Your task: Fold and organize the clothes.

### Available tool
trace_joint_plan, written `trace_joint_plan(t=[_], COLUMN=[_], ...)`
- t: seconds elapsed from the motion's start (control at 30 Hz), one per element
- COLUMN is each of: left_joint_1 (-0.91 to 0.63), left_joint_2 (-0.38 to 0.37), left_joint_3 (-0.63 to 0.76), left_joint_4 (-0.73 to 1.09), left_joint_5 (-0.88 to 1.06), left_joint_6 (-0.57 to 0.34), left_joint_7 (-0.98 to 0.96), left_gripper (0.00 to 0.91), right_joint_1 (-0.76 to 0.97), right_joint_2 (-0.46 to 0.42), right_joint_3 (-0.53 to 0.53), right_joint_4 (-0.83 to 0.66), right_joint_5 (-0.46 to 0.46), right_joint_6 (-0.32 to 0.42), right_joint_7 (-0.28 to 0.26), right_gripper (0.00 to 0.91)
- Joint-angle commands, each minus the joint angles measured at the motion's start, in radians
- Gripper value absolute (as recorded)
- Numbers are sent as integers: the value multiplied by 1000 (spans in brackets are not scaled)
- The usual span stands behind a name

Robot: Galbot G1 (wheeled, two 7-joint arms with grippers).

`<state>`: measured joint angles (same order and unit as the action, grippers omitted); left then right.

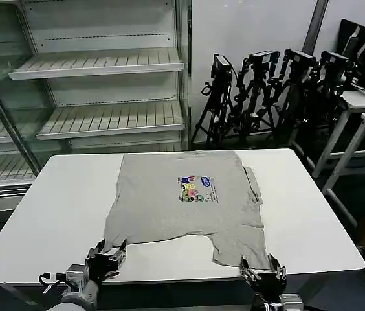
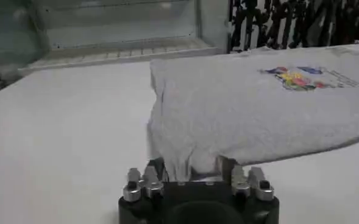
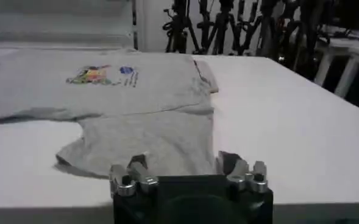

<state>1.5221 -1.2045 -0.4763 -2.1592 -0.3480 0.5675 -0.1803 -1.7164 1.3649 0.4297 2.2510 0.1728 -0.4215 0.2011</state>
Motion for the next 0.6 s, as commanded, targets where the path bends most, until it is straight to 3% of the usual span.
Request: trace_joint_plan(t=[0.03, 0.33, 0.6], left_joint_1=[4, 12, 71], left_joint_2=[3, -6, -16], left_joint_3=[-3, -19, -56], left_joint_4=[3, -34, -151], left_joint_5=[-31, -60, -59], left_joint_6=[9, -2, -1], left_joint_7=[0, -11, -17], left_gripper=[30, 30, 30], right_joint_1=[-15, -25, -141], right_joint_2=[1, 6, -11], right_joint_3=[3, -4, 0], right_joint_4=[-2, 21, 171], right_joint_5=[32, 31, 7], right_joint_6=[8, 55, 78], right_joint_7=[0, 0, -2], right_gripper=[0, 0, 0])
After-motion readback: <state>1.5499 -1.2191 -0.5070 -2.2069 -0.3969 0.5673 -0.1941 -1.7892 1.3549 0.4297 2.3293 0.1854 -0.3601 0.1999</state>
